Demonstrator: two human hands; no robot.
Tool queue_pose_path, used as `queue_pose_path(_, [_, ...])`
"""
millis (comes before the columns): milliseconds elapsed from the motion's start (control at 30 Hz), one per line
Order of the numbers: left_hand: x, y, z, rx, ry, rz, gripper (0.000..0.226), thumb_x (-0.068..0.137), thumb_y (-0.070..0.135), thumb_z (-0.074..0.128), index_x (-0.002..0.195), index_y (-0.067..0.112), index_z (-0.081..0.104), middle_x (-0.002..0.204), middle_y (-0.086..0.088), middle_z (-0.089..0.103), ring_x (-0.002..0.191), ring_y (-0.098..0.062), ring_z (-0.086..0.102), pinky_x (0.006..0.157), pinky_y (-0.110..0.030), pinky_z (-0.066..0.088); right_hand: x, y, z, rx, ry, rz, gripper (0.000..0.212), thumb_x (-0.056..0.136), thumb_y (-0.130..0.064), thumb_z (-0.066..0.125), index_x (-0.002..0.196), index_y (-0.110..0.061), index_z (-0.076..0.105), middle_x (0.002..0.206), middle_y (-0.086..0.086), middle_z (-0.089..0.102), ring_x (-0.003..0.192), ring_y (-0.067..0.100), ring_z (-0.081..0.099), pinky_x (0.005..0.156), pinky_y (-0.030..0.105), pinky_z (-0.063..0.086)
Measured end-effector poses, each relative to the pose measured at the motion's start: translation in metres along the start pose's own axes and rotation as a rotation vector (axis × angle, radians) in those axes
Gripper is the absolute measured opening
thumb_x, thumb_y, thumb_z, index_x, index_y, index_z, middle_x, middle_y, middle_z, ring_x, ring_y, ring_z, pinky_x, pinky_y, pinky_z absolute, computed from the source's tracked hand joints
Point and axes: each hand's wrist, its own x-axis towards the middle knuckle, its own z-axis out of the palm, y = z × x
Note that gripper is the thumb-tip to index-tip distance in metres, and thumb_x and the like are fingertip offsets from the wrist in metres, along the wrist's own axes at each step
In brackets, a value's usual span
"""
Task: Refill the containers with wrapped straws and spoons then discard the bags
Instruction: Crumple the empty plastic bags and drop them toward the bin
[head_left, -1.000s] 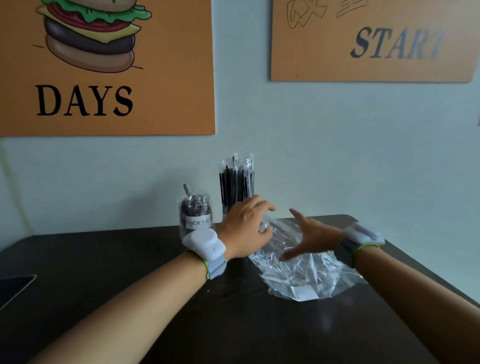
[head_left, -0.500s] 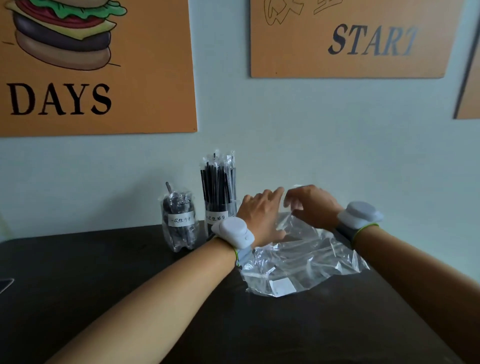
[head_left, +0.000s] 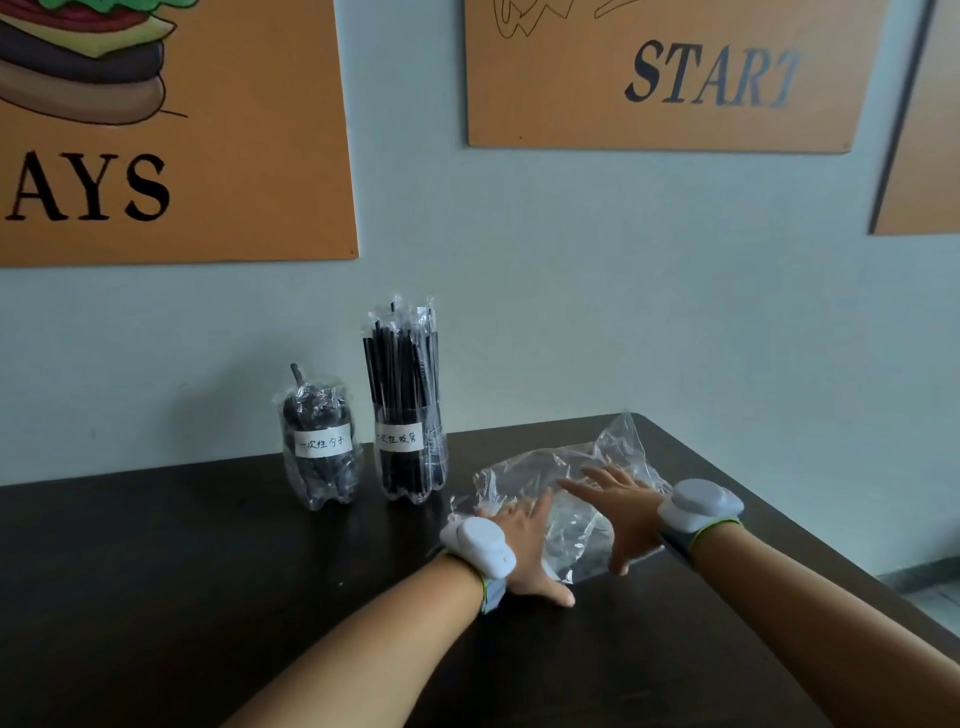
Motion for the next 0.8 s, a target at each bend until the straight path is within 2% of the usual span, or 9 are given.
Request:
queue_pose_path(67, [0.0, -0.002, 0.004, -0.056, 0.011, -0.023, 0.099, 0.08, 0.049, 0.061, 0.149, 0.016, -0.002, 0.151, -0.017, 0.034, 0.133, -0.037, 0.042, 0.107, -0.046, 0.037, 0.003, 0.002, 0.007, -0.015, -0.015, 0.013, 0.125, 0.065, -0.03, 0.081, 0.147, -0.035, -0.013, 0.161, 0.003, -0.009, 0.148, 0.029, -0.01, 0.118, 0.055, 0.007])
queue_pose_path(133, [0.0, -0.004, 0.006, -0.034, 0.088, -0.03, 0.074, 0.084, 0.028, 0.056, 0.145, 0.013, 0.015, 0.133, -0.018, 0.054, 0.116, -0.037, 0.056, 0.089, -0.038, 0.046, 0.006, 0.001, 0.013, 0.002, -0.001, 0.013, 0.124, 0.067, -0.031, 0.08, 0.147, -0.032, -0.015, 0.161, 0.003, -0.005, 0.148, 0.03, -0.002, 0.118, 0.053, 0.012])
queue_pose_path(233, [0.0, -0.004, 0.002, 0.089, 0.163, 0.001, 0.048, 0.086, 0.0, 0.044, 0.132, 0.012, 0.037, 0.116, -0.019, 0.063, 0.108, -0.039, 0.06, 0.082, -0.041, 0.049, 0.009, -0.001, 0.019, 0.041, 0.085, 0.012, 0.108, 0.075, -0.036, 0.072, 0.149, -0.031, -0.006, 0.16, 0.001, 0.018, 0.143, 0.027, 0.027, 0.113, 0.045, 0.031])
queue_pose_path(333, [-0.002, -0.012, -0.009, 0.039, 0.213, 0.06, 0.047, 0.089, -0.004, 0.039, 0.131, 0.016, 0.047, 0.12, -0.02, 0.062, 0.111, -0.039, 0.059, 0.089, -0.044, 0.049, 0.01, -0.001, 0.023, 0.06, 0.196, 0.045, 0.079, 0.085, -0.036, 0.059, 0.148, -0.034, 0.012, 0.142, 0.005, 0.049, 0.125, 0.027, 0.052, 0.1, 0.037, 0.046])
queue_pose_path(467, [-0.012, -0.023, -0.032, -0.029, 0.409, 0.112, 0.057, 0.09, -0.007, 0.035, 0.135, 0.026, 0.047, 0.123, -0.016, 0.062, 0.11, -0.034, 0.06, 0.092, -0.041, 0.051, 0.008, -0.018, 0.012, 0.277, 0.341, 0.126, 0.044, 0.093, -0.02, 0.042, 0.137, -0.025, 0.042, 0.133, 0.008, 0.058, 0.119, 0.028, 0.057, 0.101, 0.039, 0.044])
queue_pose_path(533, [-0.02, -0.029, -0.046, -0.067, 0.483, 0.103, 0.06, 0.09, -0.006, 0.034, 0.137, 0.03, 0.044, 0.127, -0.014, 0.06, 0.109, -0.034, 0.06, 0.09, -0.041, 0.052, 0.004, -0.029, -0.005, 0.507, 0.436, 0.158, 0.041, 0.092, -0.013, 0.041, 0.13, -0.021, 0.05, 0.123, 0.011, 0.064, 0.11, 0.031, 0.062, 0.094, 0.039, 0.05])
queue_pose_path(633, [-0.034, -0.037, -0.064, -0.242, 0.459, 0.086, 0.056, 0.092, 0.007, 0.039, 0.145, 0.026, 0.031, 0.151, -0.005, 0.038, 0.134, -0.029, 0.043, 0.111, -0.038, 0.037, -0.005, -0.049, -0.037, 1.105, 0.554, 0.127, 0.047, 0.086, 0.006, 0.033, 0.123, -0.009, 0.058, 0.099, 0.015, 0.066, 0.08, 0.029, 0.066, 0.062, 0.03, 0.056])
queue_pose_path(700, [-0.047, -0.04, -0.074, -0.425, 0.348, 0.09, 0.064, 0.094, 0.027, 0.043, 0.15, 0.026, 0.012, 0.16, 0.0, 0.013, 0.145, -0.025, 0.023, 0.117, -0.039, 0.02, -0.015, -0.068, -0.059, 1.533, 0.482, -0.006, 0.045, 0.084, 0.012, 0.028, 0.116, 0.002, 0.058, 0.084, 0.015, 0.062, 0.06, 0.022, 0.062, 0.047, 0.025, 0.052])
queue_pose_path(800, [-0.069, -0.047, -0.091, -0.685, 0.314, 0.076, 0.098, 0.079, 0.058, 0.057, 0.149, 0.032, -0.007, 0.161, 0.004, -0.003, 0.146, -0.023, 0.011, 0.115, -0.039, 0.014, -0.029, -0.096, -0.086, 1.718, 0.364, -0.146, 0.029, 0.09, 0.011, 0.032, 0.1, 0.0, 0.057, 0.073, 0.009, 0.061, 0.046, 0.003, 0.063, 0.042, 0.014, 0.049])
